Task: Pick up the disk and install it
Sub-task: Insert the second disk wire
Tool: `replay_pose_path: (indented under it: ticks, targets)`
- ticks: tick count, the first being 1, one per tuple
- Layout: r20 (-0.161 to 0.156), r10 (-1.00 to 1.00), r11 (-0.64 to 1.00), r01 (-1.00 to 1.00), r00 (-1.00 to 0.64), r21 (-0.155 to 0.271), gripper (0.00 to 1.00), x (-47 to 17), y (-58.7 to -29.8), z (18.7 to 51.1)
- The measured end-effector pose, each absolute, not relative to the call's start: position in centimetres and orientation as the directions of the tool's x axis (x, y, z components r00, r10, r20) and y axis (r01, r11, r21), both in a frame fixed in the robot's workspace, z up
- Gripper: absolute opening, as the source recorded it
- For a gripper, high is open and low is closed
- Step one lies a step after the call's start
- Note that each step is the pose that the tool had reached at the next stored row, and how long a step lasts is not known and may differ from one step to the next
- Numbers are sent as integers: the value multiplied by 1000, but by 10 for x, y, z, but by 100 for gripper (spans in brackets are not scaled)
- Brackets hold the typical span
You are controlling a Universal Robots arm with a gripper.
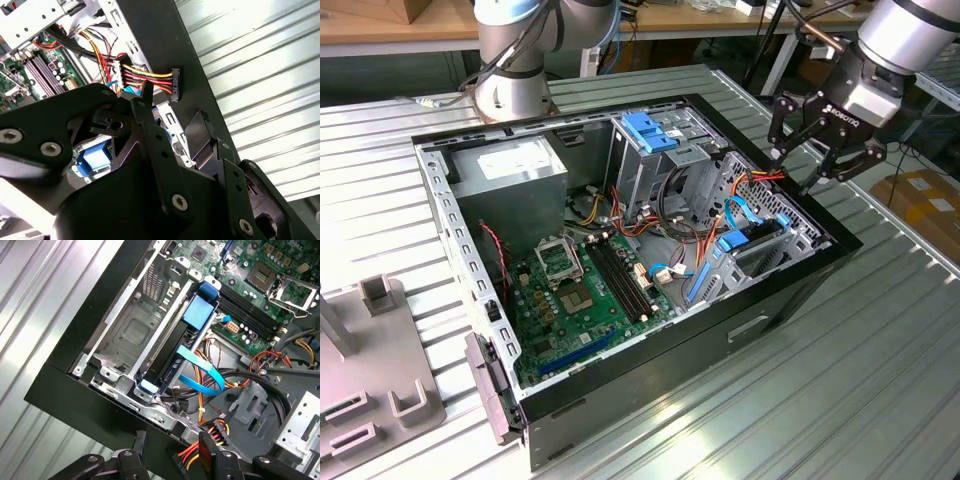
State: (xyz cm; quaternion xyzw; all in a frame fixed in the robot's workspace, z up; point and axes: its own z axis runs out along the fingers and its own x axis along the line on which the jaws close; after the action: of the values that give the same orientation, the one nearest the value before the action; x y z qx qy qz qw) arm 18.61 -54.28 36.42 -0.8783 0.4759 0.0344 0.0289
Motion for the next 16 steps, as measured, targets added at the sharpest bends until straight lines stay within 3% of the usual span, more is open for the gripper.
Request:
replay_pose_path:
  ticks: [16]
  targets:
    - [-93,-644,-761,-649,759,-26,54,187,-543,364]
